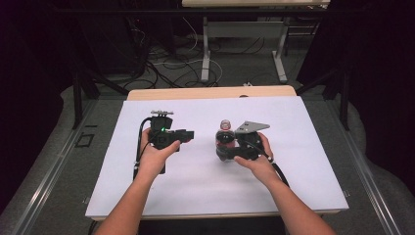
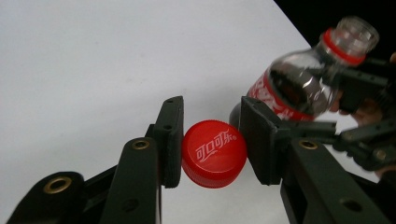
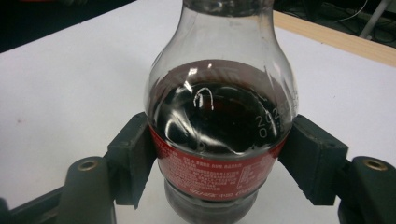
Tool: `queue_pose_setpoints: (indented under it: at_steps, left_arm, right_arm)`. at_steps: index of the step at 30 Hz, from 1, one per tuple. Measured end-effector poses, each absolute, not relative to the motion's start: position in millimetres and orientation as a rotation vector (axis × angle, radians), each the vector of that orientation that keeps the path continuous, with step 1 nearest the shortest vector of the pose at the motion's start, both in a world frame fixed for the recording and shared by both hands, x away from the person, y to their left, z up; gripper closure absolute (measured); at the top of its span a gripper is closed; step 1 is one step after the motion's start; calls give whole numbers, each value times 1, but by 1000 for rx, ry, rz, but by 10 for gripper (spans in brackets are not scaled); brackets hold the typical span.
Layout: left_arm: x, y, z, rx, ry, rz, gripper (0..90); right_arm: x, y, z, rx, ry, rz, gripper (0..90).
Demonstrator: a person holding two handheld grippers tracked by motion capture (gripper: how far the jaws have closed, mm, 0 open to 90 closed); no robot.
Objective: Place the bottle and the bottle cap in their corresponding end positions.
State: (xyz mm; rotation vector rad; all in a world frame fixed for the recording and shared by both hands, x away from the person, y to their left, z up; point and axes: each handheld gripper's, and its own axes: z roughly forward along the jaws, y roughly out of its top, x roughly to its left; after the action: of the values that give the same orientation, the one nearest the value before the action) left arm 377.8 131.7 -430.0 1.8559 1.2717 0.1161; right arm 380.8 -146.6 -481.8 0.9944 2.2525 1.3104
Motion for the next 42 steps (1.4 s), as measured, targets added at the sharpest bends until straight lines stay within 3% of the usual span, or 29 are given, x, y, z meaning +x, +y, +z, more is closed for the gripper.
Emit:
queue_pose_setpoints:
  at_steps: [12, 23, 42]
  left_arm:
    - [369, 157, -453, 1818, 1266, 115, 615]
    - [368, 164, -460, 1798, 1262, 120, 615]
    - [366, 166, -463, 1788, 1268, 130, 615]
  right_arm:
    - [421, -141, -473, 1076, 2160, 1311, 307]
    - [459, -122, -487, 1129, 2109, 1287, 306]
    - [457, -100, -514, 1074, 2125, 1245, 302]
